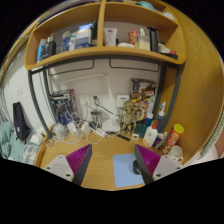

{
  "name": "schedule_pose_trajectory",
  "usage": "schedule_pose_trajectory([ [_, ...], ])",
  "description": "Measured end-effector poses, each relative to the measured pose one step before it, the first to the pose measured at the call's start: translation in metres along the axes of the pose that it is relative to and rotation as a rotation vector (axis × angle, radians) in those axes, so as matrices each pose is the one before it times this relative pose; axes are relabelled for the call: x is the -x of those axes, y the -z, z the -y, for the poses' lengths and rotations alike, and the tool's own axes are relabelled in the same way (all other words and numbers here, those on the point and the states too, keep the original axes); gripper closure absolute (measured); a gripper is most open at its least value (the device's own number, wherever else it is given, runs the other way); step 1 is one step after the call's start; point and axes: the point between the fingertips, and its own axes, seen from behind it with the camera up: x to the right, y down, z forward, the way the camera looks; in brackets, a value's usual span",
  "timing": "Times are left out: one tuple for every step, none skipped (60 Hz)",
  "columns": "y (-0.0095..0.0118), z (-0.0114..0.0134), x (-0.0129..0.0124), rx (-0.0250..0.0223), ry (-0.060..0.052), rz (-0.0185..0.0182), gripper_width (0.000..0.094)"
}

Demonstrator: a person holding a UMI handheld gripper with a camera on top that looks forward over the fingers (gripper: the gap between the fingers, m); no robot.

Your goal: Arrange mouse

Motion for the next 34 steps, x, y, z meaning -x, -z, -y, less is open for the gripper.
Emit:
schedule_pose_trajectory([
  [0.00399, 0.00234, 0.00507, -0.00396, -0.0005, 0.00169, 0.0074],
  [0.00361, 0.00166, 0.00505, -0.00242, -0.0013, 0.00216, 0.0073],
  [0.00375, 0.00172, 0.00499, -0.00272, -0.0012, 0.00262, 0.0073],
  [0.00343, 0.00172, 0.00522, -0.00445, -0.0005, 0.00355, 0.0072],
  [0.00325, 0.00174, 0.00513, -0.00566, 0.0003, 0.00365, 0.0072],
  [0.00359, 0.00040, 0.00509, -0.00732, -0.0005, 0.00499, 0.0073],
  [0.00240, 0.00106, 0.00532, -0.00325, -0.0006, 0.00574, 0.0074],
  [0.00247, 0.00105, 0.00594, -0.00089, -0.0006, 0.00467, 0.0074],
  [0.00230, 0.00039, 0.00521, -0.00206, 0.0030, 0.00471, 0.0073],
  [0.00248, 0.00043, 0.00504, -0.00159, 0.0051, 0.00358, 0.0072],
  [0.00212, 0.00010, 0.00434, -0.00160, 0.0057, 0.00379, 0.0072],
  [0.00194, -0.00047, 0.00475, -0.00096, 0.0051, 0.00432, 0.0074],
  [0.00202, -0.00065, 0.00478, 0.00004, 0.0044, 0.00459, 0.0074],
  [0.00199, -0.00060, 0.00453, 0.00037, 0.0044, 0.00405, 0.0073],
  [0.00188, -0.00063, 0.00430, 0.00000, 0.0044, 0.00335, 0.0071],
  [0.00168, -0.00069, 0.00349, -0.00020, 0.0043, 0.00240, 0.0075],
  [0.00177, -0.00076, 0.00348, 0.00074, 0.0058, 0.00171, 0.0075],
  [0.00151, -0.00085, 0.00338, 0.00104, 0.0055, 0.00142, 0.0075],
  [0.00108, -0.00122, 0.00329, 0.00176, 0.0048, 0.00125, 0.0074],
  [0.00128, -0.00102, 0.00330, 0.00101, 0.0047, 0.00125, 0.0075],
  [0.00131, -0.00118, 0.00326, -0.00054, 0.0049, -0.00061, 0.0076],
  [0.00105, -0.00059, 0.00273, -0.00161, 0.0044, 0.00016, 0.0074],
  [0.00083, -0.00023, 0.00265, -0.00258, 0.0038, 0.00000, 0.0075],
  [0.00087, -0.00025, 0.00250, -0.00258, 0.0030, 0.00047, 0.0074],
  [0.00105, -0.00036, 0.00221, -0.00134, 0.0032, 0.00070, 0.0071],
  [0.00098, -0.00070, 0.00213, -0.00029, 0.0032, 0.00064, 0.0074],
  [0.00116, -0.00066, 0.00202, 0.00039, 0.0024, 0.00088, 0.0073],
  [0.00106, -0.00034, 0.00160, -0.00054, 0.0013, 0.00130, 0.0072],
  [0.00065, -0.00055, 0.00171, -0.00063, 0.0016, 0.00113, 0.0072],
  [0.00096, -0.00045, 0.00165, -0.00124, 0.0005, 0.00114, 0.0073],
  [0.00088, -0.00021, 0.00174, -0.00138, 0.0004, 0.00070, 0.0072],
  [0.00081, -0.00022, 0.00163, -0.00142, -0.0002, 0.00054, 0.0072],
  [0.00078, -0.00010, 0.00132, -0.00073, -0.0001, 0.00051, 0.0072],
  [0.00093, -0.00010, 0.00131, -0.00054, -0.0001, 0.00057, 0.0074],
])
